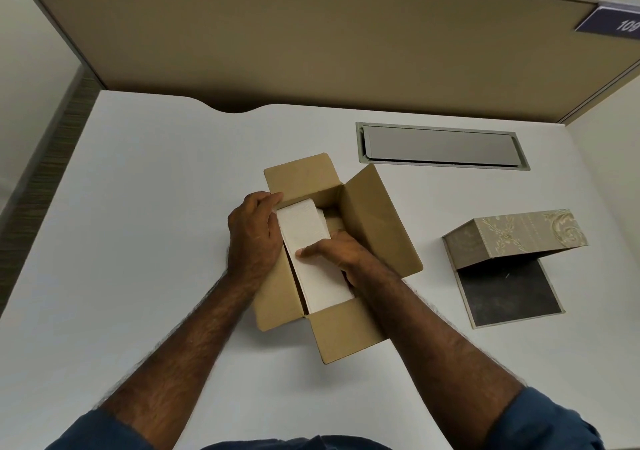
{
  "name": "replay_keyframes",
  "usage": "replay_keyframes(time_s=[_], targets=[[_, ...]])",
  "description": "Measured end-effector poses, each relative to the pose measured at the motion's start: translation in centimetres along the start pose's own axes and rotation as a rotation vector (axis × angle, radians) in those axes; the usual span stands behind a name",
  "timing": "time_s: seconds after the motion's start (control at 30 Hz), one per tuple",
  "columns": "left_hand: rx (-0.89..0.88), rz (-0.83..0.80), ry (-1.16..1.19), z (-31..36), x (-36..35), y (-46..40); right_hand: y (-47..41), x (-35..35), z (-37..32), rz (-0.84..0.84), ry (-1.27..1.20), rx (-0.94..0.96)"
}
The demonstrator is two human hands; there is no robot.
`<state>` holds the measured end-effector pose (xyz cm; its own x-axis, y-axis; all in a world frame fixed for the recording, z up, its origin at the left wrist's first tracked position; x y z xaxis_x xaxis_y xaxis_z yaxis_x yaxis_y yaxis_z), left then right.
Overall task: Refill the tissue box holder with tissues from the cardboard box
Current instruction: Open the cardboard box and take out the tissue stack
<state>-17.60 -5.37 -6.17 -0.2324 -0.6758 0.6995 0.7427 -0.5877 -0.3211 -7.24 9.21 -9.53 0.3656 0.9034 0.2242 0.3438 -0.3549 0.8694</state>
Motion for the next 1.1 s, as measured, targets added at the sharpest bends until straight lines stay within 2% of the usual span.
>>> replay_keyframes(time_s=[0.43, 0.63, 0.77, 0.9, 1.03, 1.1], targets=[[-0.032, 0.028, -0.039, -0.6, -0.4, 0.0, 0.9, 0.5, 1.5, -0.024, -0.144, 0.241], [0.024, -0.040, 0.011, -0.6, -0.1, -0.3, 2.6, 1.1, 1.1, -0.103, -0.230, 0.300], [-0.010, -0.021, 0.083, -0.3, 0.5, -0.4, 4.2, 1.7, 0.8, -0.170, -0.307, 0.334], [0.032, -0.017, 0.094, 0.2, 1.1, -0.3, 6.6, 2.6, 0.0, -0.262, -0.394, 0.372], [0.060, 0.058, 0.272, 3.0, 2.3, 0.3, 9.7, 3.6, -0.6, -0.323, -0.474, 0.437], [0.180, 0.057, 0.460, 5.6, 2.9, 0.7, 10.9, 3.9, -0.6, -0.335, -0.509, 0.461]])
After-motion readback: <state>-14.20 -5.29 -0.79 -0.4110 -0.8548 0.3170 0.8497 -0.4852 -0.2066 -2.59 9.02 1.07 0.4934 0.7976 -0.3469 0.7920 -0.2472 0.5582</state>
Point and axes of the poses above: each hand's wrist, its own y-axis away from the middle knuckle, its own x-axis out of the back of the hand, z = x × y, the point moved 1 cm from there along -y, towards the middle knuckle, and after that the axes turned 10 degrees about -x, right-handed, at the moved point
